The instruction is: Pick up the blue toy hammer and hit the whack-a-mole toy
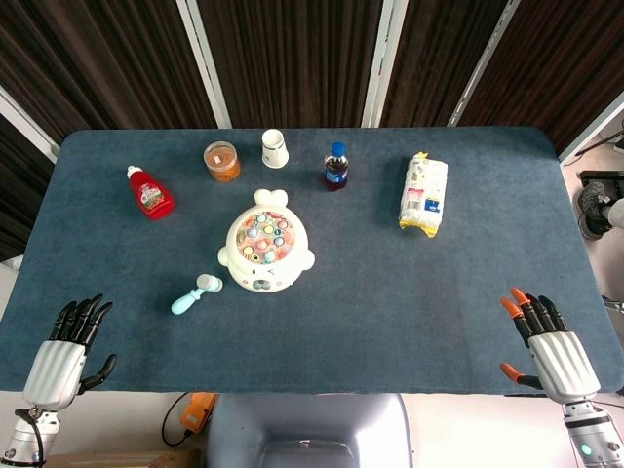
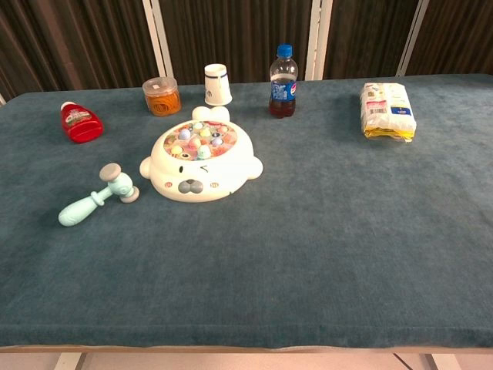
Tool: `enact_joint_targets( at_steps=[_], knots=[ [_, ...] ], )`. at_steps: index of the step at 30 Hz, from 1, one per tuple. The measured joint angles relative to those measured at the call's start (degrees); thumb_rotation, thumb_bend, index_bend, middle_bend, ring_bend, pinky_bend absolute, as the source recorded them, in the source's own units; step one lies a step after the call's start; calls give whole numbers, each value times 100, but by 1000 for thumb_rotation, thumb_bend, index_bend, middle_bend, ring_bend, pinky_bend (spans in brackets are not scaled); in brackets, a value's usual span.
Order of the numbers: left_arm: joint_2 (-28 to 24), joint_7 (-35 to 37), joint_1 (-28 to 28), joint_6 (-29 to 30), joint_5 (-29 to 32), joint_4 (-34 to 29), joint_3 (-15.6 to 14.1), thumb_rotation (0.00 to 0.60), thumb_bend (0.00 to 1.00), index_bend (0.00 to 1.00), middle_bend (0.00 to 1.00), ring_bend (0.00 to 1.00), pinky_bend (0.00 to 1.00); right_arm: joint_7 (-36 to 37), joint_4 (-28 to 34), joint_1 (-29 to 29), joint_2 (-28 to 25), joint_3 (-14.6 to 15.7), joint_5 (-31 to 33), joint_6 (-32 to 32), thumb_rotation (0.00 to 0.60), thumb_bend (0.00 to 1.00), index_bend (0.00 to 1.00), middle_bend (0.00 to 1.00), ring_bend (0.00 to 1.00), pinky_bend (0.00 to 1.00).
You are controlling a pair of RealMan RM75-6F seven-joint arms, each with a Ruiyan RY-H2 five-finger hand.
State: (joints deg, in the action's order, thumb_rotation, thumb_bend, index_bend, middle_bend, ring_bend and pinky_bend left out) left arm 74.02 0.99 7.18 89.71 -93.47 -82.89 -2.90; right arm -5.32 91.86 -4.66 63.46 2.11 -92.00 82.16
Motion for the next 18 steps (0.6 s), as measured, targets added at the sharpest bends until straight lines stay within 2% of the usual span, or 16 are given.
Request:
enact_joint_targets(
  at_steps=[5,9,12,18],
  knots=[
    [-2,186,74,-343,30,-171,-63,600,341,0,0,0,0,-84,36,-47,54,-13,9,-93,600,253,0,0,0,0],
    [209,496,222,-668,180,-277,28,600,431,0,0,0,0,-90,52,-97,74,-1,-16,-183,600,253,0,0,0,0],
    [368,470,363,-990,452,-424,174,600,434,0,0,0,2,-117,54,-135,96,-15,-5,-235,600,253,0,0,0,0],
    [822,-161,715,-1416,1346,-575,812,600,390,0,41,0,29,-87,91,-188,116,8,-130,-252,600,253,0,0,0,0]
  ],
)
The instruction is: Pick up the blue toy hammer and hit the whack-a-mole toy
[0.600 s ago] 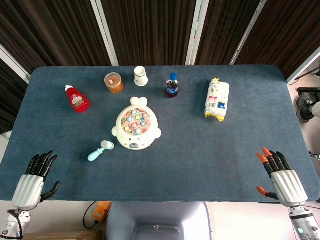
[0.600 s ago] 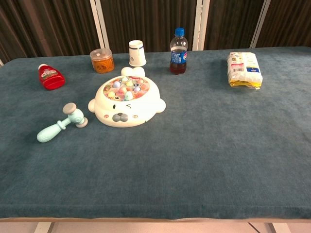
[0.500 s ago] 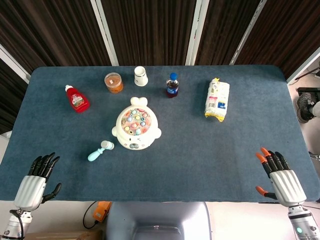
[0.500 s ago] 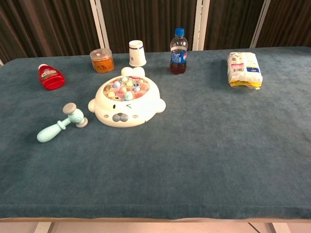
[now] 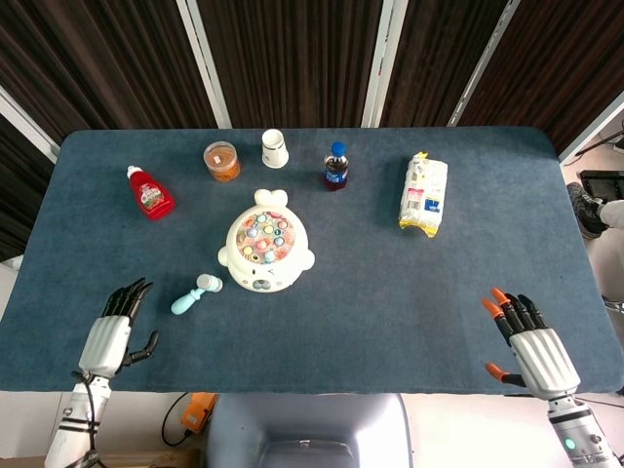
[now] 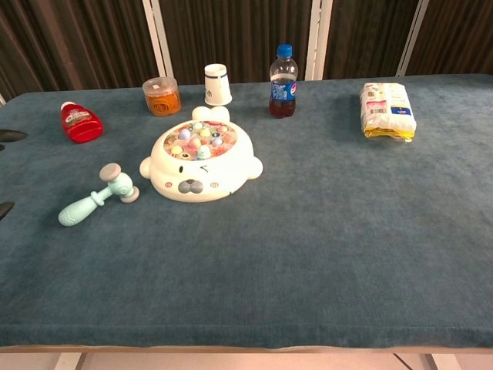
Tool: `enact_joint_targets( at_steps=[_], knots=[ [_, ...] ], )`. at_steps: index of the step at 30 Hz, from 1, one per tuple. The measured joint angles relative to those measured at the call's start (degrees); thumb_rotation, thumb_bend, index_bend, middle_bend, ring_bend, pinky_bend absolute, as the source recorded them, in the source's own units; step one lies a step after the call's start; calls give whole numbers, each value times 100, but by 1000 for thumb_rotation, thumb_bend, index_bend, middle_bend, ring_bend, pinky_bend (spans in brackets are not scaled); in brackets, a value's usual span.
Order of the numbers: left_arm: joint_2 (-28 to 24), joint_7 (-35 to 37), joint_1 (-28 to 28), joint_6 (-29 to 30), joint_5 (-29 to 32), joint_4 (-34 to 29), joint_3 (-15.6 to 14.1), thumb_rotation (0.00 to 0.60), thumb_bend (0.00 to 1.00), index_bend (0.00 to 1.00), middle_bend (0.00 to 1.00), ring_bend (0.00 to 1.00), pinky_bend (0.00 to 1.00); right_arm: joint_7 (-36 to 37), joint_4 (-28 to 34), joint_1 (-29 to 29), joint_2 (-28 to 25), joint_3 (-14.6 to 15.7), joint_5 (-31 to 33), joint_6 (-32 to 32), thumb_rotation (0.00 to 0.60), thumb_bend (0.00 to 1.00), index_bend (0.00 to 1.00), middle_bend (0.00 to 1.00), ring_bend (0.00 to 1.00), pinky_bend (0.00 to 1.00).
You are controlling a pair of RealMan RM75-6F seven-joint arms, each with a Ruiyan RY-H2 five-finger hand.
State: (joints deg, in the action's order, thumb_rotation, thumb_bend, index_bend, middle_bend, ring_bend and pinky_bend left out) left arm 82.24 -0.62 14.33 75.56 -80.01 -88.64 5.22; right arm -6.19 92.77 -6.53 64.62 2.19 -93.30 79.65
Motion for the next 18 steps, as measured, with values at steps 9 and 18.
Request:
enact_joint_targets(
  at_steps=[9,18],
  knots=[
    [704,-819,554,-706,1366,203,698,600,343,48,77,0,80,128,-3,-72,-33,29,-12,-108,600,253,0,0,0,0],
    [1000,-1341,887,-922,1785,47,844,600,319,49,98,11,90,161,-4,-99,-46,68,-45,-154,600,254,0,0,0,0]
  ],
)
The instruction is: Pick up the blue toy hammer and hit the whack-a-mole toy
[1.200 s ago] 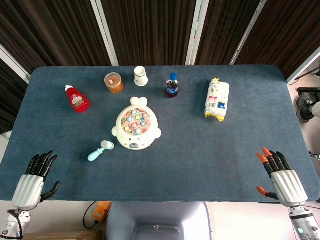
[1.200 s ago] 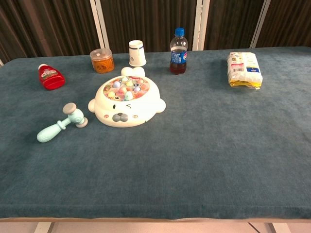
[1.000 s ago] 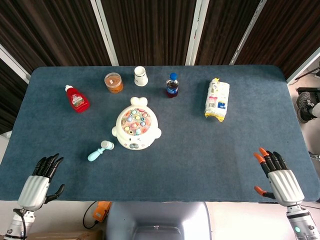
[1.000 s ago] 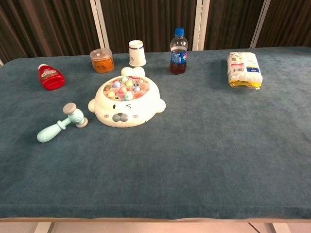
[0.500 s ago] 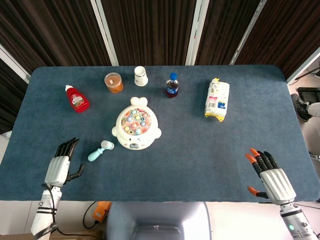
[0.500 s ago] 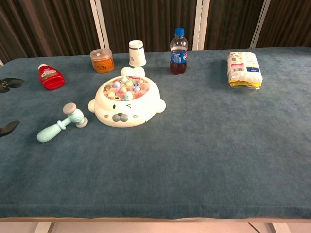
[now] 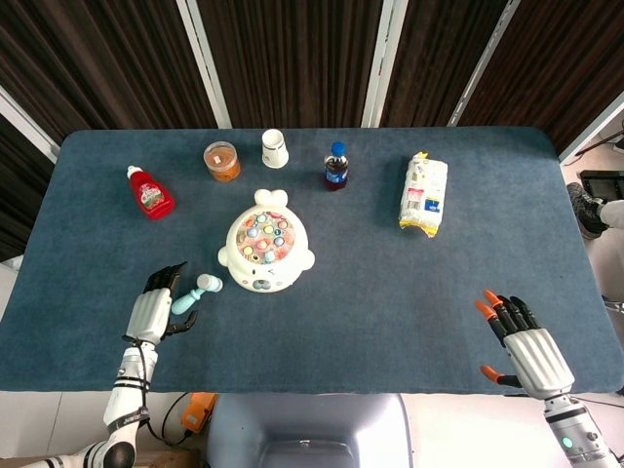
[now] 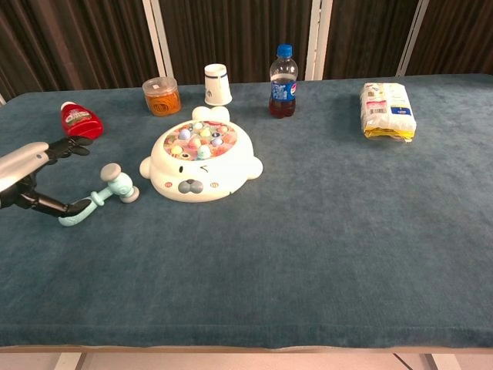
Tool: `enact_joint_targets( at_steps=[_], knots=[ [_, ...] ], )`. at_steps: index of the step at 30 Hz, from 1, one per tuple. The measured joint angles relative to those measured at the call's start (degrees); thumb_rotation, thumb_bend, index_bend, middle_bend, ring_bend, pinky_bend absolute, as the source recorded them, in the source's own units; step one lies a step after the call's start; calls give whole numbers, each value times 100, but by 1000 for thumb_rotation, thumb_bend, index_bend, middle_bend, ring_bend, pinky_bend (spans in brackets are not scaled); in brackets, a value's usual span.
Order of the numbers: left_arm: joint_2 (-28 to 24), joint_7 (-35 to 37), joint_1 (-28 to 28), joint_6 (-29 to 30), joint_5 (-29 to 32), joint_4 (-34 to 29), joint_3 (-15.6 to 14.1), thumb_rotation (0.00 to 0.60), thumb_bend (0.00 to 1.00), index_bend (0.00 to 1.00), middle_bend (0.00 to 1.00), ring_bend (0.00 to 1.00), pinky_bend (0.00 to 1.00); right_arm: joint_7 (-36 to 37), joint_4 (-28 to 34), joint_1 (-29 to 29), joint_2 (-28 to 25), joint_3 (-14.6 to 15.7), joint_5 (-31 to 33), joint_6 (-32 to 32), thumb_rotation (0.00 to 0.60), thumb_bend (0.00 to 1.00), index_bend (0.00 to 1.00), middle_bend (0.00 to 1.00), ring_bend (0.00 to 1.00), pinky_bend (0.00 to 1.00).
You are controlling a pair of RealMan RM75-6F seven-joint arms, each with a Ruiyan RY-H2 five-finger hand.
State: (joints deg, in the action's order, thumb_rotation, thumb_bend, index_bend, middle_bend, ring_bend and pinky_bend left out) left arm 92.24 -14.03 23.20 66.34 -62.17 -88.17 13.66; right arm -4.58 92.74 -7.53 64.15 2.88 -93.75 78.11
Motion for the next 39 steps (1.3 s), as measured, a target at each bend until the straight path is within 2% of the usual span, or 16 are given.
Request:
enact_joint_targets(
  at_steps=[5,11,20,39],
  knots=[
    [324,-414,244,-90,607,136,175,600,333,57,122,42,119,78,-3,-13,-31,22,-26,-10,600,253,0,0,0,0],
    [786,-946,595,-130,1286,595,388,600,358,117,166,60,131,247,-15,0,-105,37,-68,64,600,253,0,0,0,0],
    [961,-1062,724,39,1411,830,425,600,366,239,277,134,183,355,-41,17,-148,57,-119,130,600,254,0,0,0,0],
    [1017,-1264,802,184,1555,969,387,600,367,310,334,199,261,378,-36,6,-158,75,-146,130,600,254,0,0,0,0]
  ],
)
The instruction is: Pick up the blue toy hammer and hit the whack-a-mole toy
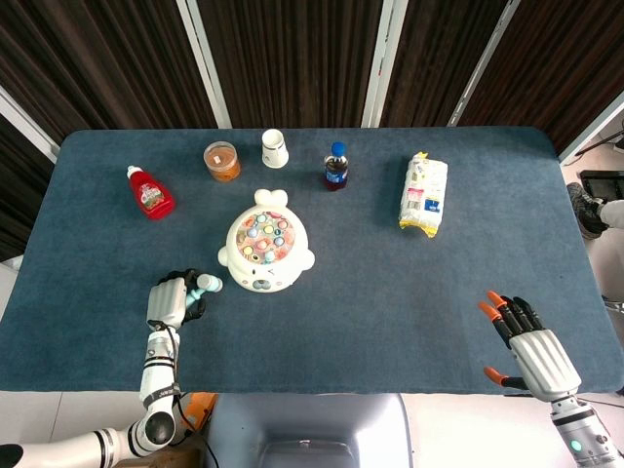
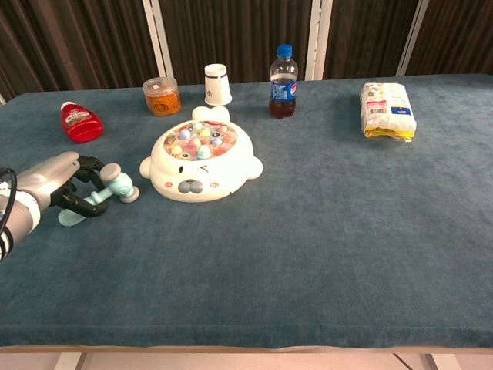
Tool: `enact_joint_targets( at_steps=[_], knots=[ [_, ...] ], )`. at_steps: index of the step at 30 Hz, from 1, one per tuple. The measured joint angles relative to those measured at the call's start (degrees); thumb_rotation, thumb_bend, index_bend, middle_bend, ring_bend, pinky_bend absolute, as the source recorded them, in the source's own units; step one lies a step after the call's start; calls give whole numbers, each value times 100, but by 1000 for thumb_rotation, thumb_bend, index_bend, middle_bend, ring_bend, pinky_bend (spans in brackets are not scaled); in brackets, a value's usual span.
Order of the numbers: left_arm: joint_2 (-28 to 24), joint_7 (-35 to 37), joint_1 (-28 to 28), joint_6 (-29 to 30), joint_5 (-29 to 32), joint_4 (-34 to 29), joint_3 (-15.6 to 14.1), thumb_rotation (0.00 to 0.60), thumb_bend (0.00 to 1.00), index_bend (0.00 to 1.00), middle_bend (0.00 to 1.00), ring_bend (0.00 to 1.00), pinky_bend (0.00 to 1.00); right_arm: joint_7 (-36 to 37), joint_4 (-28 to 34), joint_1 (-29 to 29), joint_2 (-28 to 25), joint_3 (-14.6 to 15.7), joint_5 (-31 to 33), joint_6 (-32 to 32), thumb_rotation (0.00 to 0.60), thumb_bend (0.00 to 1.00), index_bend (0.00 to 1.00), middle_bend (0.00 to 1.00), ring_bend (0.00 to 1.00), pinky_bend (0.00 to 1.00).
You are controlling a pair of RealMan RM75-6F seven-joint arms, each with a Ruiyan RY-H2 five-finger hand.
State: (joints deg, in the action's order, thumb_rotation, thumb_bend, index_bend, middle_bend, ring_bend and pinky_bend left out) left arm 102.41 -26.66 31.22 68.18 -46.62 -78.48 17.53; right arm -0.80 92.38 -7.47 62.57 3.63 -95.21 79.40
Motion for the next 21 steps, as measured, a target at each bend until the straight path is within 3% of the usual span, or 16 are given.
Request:
enact_joint_targets(
  at_steps=[21],
  knots=[
    [7,-54,69,-50,235,41,60,600,374,387,429,288,325,20,3,0,-14,-5,14,10,600,253,0,0,0,0]
  ],
)
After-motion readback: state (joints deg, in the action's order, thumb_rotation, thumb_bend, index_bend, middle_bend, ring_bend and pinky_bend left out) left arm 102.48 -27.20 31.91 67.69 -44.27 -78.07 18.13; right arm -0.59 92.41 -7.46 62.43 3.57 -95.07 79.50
